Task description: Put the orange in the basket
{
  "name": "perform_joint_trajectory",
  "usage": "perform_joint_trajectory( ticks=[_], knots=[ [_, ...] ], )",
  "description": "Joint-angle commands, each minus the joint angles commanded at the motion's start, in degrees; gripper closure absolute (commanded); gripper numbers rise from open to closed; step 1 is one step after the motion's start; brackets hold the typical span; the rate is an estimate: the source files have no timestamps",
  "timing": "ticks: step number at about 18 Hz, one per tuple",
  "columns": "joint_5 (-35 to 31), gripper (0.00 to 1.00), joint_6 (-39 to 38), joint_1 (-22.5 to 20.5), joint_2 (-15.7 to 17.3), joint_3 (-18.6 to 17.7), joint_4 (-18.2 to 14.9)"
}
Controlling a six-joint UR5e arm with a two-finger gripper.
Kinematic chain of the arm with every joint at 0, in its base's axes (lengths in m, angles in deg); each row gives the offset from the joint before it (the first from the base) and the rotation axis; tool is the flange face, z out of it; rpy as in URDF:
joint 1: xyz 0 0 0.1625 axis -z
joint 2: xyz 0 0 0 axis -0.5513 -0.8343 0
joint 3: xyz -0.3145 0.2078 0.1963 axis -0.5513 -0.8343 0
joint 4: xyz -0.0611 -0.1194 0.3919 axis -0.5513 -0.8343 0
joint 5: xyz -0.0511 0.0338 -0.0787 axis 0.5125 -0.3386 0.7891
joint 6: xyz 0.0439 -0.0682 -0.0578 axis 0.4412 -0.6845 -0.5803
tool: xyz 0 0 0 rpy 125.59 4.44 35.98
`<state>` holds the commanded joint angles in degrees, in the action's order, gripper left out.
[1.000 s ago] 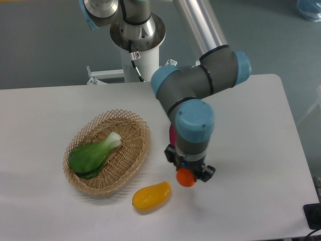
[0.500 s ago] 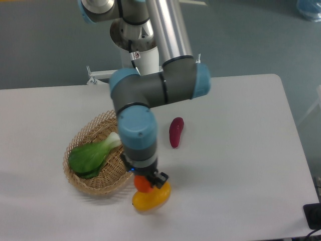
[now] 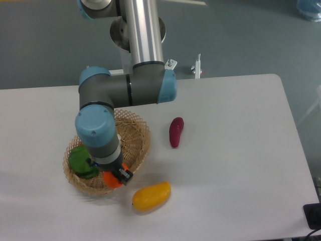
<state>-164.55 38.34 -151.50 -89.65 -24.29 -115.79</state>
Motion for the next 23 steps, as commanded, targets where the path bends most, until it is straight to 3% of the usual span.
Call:
perform_joint_trajectory(
  ticks=[2, 3, 4, 5, 12, 15, 16, 19, 23],
  knots=[
    [0.1, 0.32, 0.0, 0.0, 0.0, -0.1, -0.3],
    [0.1, 0.23, 0.0, 0.1, 0.0, -0.1, -0.2],
    [0.1, 0.04, 0.0, 0.2, -0.1, -0.1, -0.1],
    [0.5, 0.00, -0.1, 0.2, 0.0, 0.1, -0.3],
    [1.0, 0.00, 0.0, 0.1, 0.7, 0.3, -0.4],
    [1.1, 0.00, -0.1, -2.3, 2.4, -0.1, -0.3],
    [2.5, 0.00, -1.0, -3.6, 3.1, -0.5, 0.4],
    [8.4, 0.00, -3.5, -8.5, 5.3, -5.3, 8.9],
    [8.4, 0.00, -3.2, -13.3, 6.4, -6.9, 9.7]
  ],
)
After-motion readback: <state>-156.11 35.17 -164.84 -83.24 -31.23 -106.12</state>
